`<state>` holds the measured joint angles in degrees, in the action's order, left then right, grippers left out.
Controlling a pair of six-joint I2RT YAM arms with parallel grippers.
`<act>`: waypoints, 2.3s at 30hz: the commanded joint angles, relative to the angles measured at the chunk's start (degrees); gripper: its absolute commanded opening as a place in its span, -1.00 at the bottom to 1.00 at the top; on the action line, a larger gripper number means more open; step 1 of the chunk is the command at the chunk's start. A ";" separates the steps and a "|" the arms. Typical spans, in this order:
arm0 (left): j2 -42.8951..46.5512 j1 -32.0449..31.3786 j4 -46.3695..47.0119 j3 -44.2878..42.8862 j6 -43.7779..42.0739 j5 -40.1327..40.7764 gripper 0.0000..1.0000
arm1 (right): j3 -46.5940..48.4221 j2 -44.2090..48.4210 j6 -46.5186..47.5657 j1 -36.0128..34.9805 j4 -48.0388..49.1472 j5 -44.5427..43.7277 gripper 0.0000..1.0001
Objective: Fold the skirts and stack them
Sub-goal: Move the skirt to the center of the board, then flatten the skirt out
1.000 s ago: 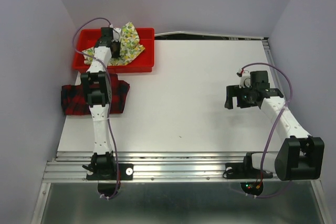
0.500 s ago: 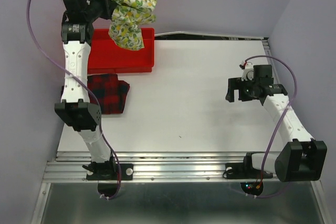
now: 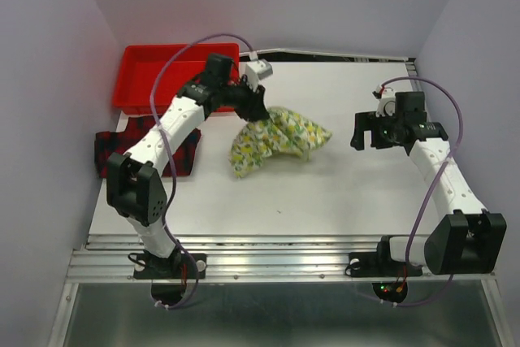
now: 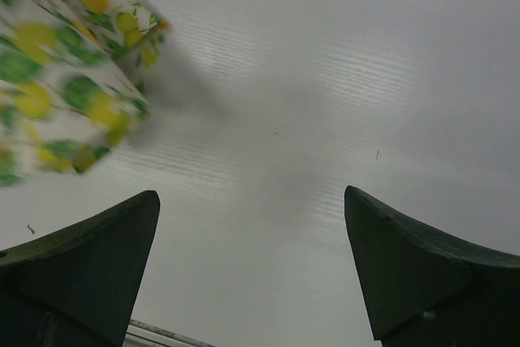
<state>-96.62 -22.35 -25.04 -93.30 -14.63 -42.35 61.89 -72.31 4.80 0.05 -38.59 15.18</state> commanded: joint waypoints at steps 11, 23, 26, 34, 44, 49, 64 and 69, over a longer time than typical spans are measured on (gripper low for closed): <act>3.37 -2.70 -4.75 8.91 -7.85 6.83 0.58 | 0.69 -4.05 7.06 0.47 -8.16 12.06 0.91; -1.54 0.56 -1.85 13.17 -13.74 11.50 0.51 | -1.77 -12.76 18.39 0.47 -13.08 3.55 0.53; -7.60 0.03 -3.61 6.32 -16.73 10.10 0.48 | -2.21 -13.20 22.52 0.47 -15.11 -0.23 0.47; -23.08 -1.56 -11.34 -10.14 -27.19 8.77 0.40 | -5.28 -16.71 28.60 0.47 -14.94 -1.03 0.34; -28.19 -4.11 -14.16 -13.58 -34.94 7.72 0.39 | -6.43 -22.87 30.18 0.47 -13.09 2.05 -0.16; -29.50 -6.74 -14.16 -13.93 -36.78 8.07 0.39 | -5.64 -22.61 30.18 0.47 -13.35 2.22 -0.61; -36.88 -10.08 -16.79 -18.68 -40.91 9.83 -0.04 | -3.88 -20.68 28.96 0.47 -14.06 2.31 -0.99; -34.70 -10.26 -16.45 -17.10 -40.74 9.74 -0.73 | -1.52 -20.24 26.68 0.47 -14.32 1.70 -0.99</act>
<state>-133.23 -32.23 -39.53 -110.04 -54.19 -32.73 56.25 -94.63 33.56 0.32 -52.31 16.53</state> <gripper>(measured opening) 0.255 0.024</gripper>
